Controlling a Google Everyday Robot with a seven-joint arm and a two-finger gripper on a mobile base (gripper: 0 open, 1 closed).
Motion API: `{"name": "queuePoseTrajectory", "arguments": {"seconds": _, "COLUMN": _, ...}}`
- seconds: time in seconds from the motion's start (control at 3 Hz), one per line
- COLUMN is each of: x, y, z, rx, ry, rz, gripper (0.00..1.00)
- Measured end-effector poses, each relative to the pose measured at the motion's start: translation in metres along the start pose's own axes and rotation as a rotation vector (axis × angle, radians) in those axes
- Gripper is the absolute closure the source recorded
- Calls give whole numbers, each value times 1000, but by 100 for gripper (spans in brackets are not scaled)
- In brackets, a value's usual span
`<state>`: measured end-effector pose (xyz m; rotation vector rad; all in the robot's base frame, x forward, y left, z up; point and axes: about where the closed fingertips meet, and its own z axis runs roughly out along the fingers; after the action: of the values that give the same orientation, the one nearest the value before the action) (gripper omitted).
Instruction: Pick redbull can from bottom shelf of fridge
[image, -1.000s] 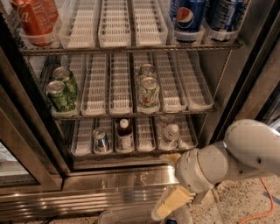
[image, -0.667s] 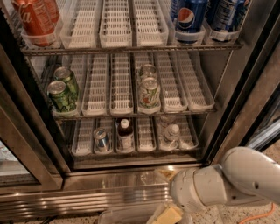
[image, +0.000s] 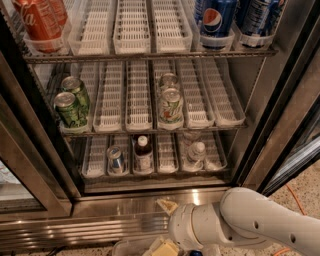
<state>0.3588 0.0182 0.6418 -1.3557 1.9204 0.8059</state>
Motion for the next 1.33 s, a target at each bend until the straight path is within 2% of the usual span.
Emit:
{"name": "queuePoseTrajectory", "arguments": {"seconds": 0.33, "x": 2, "y": 8, "z": 8, "rx": 9, "ry": -36, "rz": 14, "gripper": 0}}
{"name": "queuePoseTrajectory", "arguments": {"seconds": 0.67, "x": 2, "y": 13, "z": 32, "rx": 23, "ry": -111, "rz": 26, "gripper": 0}}
{"name": "queuePoseTrajectory", "arguments": {"seconds": 1.0, "x": -4, "y": 5, "z": 57, "rx": 53, "ry": -180, "rz": 44, "gripper": 0}}
{"name": "queuePoseTrajectory", "arguments": {"seconds": 1.33, "x": -13, "y": -11, "z": 81, "rx": 80, "ry": -218, "rz": 49, "gripper": 0}}
